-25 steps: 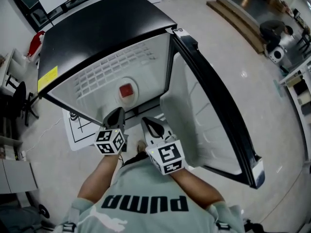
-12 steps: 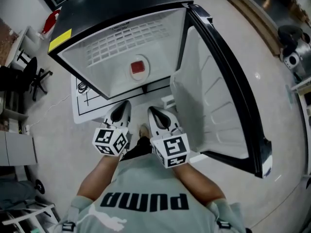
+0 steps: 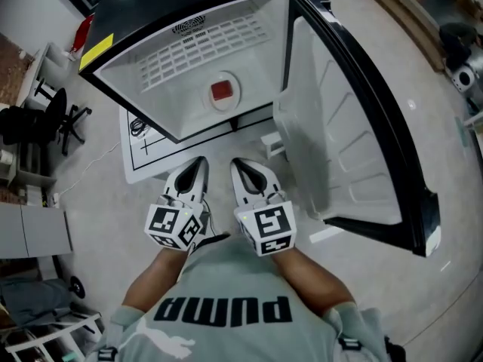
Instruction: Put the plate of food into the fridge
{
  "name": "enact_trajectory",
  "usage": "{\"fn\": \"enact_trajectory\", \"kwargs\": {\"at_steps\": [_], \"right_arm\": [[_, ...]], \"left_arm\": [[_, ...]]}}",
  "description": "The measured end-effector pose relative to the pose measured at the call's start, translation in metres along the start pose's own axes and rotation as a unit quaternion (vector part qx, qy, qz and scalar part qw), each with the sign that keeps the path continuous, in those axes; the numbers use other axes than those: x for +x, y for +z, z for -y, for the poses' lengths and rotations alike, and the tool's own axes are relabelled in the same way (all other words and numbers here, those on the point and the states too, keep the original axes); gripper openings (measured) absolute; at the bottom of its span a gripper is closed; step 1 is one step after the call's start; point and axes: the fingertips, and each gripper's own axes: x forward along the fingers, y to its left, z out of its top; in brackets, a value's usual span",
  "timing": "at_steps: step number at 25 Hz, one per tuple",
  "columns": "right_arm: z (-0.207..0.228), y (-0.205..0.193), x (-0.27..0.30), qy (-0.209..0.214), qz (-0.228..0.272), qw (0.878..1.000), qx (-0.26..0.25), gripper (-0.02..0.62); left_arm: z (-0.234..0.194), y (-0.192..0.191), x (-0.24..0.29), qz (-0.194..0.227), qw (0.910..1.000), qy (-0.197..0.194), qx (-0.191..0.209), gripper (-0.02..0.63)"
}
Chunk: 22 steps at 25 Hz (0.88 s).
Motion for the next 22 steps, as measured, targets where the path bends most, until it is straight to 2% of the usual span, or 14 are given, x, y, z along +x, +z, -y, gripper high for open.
{"fn": "enact_trajectory", "kwargs": {"at_steps": [15, 22], "right_arm": [[-0.069, -0.006, -0.012, -0.084, 0.002, 0.996, -0.008, 0.005], [-0.093, -0.008, -0.036, -0.128, 0.0, 0.991, -0.027, 0.005]], "left_arm": [[-0.017, -0.003, -0.08, 0.0, 0.9971, -0.074, 0.018, 0.005], [-0.005, -0.003, -0.106, 0.015, 0.9924, -0.122, 0.014, 0.005]]}}
